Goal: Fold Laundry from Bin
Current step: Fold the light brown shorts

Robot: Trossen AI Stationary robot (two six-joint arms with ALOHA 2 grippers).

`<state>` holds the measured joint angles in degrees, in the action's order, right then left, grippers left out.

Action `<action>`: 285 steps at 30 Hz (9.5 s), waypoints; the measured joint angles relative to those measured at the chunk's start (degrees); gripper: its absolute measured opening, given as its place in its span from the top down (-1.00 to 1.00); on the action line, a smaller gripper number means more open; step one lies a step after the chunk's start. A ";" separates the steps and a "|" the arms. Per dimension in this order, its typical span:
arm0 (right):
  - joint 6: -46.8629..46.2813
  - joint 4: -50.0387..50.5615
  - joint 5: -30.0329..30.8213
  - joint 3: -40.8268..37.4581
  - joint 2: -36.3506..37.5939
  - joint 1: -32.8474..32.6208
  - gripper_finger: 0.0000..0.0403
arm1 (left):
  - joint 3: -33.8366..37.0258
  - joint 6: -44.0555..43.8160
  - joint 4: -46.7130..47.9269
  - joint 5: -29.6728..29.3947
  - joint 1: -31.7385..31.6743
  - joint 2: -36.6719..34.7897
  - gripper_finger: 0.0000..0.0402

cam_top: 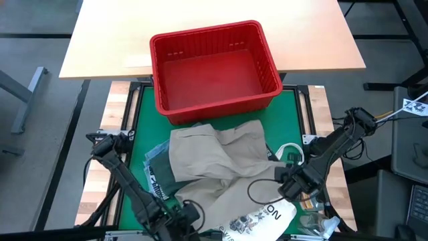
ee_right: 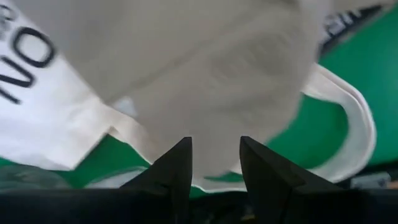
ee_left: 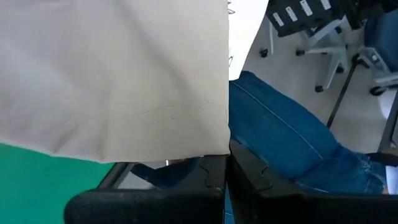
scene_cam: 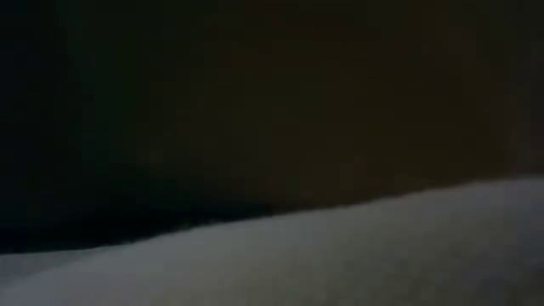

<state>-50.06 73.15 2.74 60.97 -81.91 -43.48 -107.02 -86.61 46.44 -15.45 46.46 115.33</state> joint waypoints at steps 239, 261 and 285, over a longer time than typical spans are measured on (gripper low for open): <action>23.45 -5.61 7.66 3.28 8.26 69.16 0.23 | 25.38 20.90 43.03 -11.63 -32.43 -25.81 0.73; 9.47 -22.56 16.70 -9.32 6.95 43.44 0.23 | 36.75 20.70 8.08 -11.64 -18.63 -25.59 0.73; 8.30 -46.72 10.15 -29.66 8.47 42.75 0.23 | 46.72 19.76 -3.29 -10.69 -14.93 -25.62 0.73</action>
<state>-41.76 26.43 12.89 31.31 -73.44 -0.73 -60.30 -66.85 43.15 -26.14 31.53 89.71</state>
